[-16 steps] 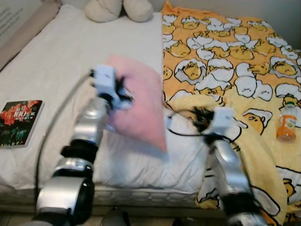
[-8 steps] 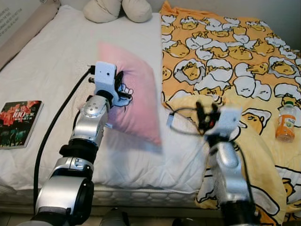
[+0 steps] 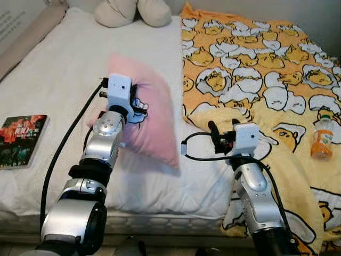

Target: Clean up the room

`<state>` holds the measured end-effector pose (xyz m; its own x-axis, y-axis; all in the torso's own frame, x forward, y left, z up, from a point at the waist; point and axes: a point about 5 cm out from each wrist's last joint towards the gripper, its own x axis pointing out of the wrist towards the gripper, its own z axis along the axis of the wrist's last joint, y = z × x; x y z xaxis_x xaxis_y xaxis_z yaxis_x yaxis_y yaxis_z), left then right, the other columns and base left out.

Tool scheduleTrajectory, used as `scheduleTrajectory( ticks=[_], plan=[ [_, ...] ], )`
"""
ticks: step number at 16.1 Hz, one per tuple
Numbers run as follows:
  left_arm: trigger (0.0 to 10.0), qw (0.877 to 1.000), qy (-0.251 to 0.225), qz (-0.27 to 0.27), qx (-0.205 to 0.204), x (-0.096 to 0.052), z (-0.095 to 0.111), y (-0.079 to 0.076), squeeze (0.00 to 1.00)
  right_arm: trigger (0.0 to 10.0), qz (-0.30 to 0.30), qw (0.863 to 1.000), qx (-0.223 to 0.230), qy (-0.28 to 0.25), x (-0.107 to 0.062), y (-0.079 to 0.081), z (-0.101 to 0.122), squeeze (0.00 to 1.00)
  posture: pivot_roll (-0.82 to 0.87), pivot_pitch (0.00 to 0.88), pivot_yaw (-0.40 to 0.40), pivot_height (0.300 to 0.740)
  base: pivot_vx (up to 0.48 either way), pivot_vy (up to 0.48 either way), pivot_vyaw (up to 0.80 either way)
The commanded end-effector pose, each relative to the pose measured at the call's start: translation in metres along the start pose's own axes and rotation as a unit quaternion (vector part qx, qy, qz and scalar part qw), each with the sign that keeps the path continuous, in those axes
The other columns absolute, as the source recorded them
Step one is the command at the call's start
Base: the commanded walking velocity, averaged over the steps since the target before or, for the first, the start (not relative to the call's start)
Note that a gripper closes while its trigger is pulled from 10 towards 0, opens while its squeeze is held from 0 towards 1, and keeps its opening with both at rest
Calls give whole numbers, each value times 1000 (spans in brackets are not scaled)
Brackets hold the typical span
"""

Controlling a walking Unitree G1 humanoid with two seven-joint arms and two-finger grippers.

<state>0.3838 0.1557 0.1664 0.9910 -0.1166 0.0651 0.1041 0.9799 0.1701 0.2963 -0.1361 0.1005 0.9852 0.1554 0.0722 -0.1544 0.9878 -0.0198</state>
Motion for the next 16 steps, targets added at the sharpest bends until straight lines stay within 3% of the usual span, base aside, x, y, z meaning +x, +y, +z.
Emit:
scheduleTrajectory(
  ticks=[1, 3, 8, 14, 16],
  plan=[
    [10000, 998, -56, 19, 34, 3, 21, 9, 0, 10000, 10, 1000, -3, 9, 2, 1, -1, 0, -32, 0, -7, 740, 0, 480, 0],
    [10000, 999, -36, 26, 16, 4, 16, 12, 0, 10000, 12, 1000, 0, 14, 0, 3, -3, 0, -33, 0, -4, 740, 0, 480, 0],
    [10000, 999, -25, 44, 18, 1, 7, 15, 0, 10000, 21, 999, -4, 26, -1, 4, -8, 0, -41, 0, -3, 740, 0, 475, 0],
    [10000, 991, -88, 70, 77, 5, 36, 34, 0, 10000, 40, 998, 0, 41, -3, 8, -14, 0, -32, 0, -14, 740, 0, 467, 0],
    [10000, 989, -87, 77, 94, 7, 40, 42, 0, 10000, 45, 998, 1, 43, -3, 11, -15, 0, -29, 0, -14, 740, 0, 456, 0]
  ],
)
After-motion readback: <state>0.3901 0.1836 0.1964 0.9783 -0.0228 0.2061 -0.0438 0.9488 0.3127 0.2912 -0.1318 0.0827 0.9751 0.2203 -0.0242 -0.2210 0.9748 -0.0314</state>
